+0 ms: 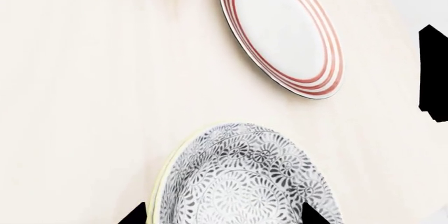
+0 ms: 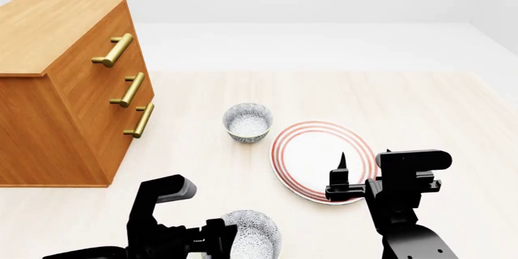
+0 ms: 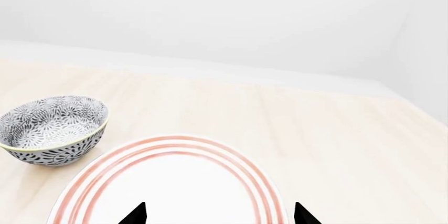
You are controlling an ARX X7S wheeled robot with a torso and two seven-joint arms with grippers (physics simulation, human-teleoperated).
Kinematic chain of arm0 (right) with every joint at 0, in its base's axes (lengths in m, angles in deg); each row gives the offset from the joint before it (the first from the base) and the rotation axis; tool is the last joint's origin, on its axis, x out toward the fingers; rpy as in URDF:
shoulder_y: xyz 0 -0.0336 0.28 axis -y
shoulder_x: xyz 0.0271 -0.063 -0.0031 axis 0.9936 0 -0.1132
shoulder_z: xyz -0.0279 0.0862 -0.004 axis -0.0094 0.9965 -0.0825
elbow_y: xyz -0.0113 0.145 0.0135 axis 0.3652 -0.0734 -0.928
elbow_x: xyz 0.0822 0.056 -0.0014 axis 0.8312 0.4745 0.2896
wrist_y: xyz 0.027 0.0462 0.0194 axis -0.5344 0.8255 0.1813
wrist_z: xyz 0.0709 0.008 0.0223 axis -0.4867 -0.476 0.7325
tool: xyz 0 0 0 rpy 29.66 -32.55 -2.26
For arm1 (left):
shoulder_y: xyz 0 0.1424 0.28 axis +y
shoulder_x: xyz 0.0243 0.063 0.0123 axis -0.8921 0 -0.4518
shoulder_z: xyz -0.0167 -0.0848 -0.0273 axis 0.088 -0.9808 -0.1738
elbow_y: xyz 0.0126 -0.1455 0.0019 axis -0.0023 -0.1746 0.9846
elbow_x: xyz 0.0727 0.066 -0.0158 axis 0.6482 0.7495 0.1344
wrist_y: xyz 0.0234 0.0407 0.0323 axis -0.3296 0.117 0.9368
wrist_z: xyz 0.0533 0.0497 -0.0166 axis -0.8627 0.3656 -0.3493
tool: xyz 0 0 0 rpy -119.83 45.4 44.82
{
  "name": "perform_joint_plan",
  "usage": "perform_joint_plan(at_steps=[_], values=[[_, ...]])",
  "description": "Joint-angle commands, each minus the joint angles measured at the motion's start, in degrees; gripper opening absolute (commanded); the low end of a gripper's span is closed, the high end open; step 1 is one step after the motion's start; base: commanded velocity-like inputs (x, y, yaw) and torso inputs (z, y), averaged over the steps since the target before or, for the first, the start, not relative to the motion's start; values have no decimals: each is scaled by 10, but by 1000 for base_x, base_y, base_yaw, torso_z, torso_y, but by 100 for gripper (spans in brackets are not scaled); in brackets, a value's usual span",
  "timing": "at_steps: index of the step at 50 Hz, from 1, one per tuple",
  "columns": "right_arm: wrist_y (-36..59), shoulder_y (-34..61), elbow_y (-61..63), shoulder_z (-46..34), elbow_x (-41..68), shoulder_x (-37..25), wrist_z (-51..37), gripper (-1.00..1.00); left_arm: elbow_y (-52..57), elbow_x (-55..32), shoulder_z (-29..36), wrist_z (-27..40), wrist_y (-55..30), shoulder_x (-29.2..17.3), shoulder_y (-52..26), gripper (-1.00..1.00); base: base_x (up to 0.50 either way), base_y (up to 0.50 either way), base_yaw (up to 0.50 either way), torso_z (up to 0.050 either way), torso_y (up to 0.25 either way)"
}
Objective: Stack the bowl in the middle on the bowl at the back.
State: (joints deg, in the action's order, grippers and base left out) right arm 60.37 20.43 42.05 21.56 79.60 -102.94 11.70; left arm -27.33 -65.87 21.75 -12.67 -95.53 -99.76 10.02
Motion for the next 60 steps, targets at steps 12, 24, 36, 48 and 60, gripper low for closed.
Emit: perform_joint_plan(at_steps=[12, 24, 36, 48, 60], values=[[7, -6, 16, 3, 8, -5, -6, 100, 35, -81, -44, 35, 35, -33, -29, 100, 0, 0, 0, 0, 0], [30, -14, 70, -2, -4, -14, -31, 100, 114, -35, -85, -88, 45, -44, -60, 100, 0, 0, 0, 0, 0], [72, -32, 190, 2, -4, -23, -59, 100, 209, 274, -51, -325, 196, -34, -23, 100, 0, 0, 0, 0, 0], [128, -42, 331, -3, -7, -38, -87, 100, 294, 361, -86, -347, 305, -21, 29, 100, 0, 0, 0, 0, 0], [130, -71, 440, 7, -11, -63, -119, 100, 358, 486, -105, -352, 429, 23, 80, 100, 0, 0, 0, 0, 0]])
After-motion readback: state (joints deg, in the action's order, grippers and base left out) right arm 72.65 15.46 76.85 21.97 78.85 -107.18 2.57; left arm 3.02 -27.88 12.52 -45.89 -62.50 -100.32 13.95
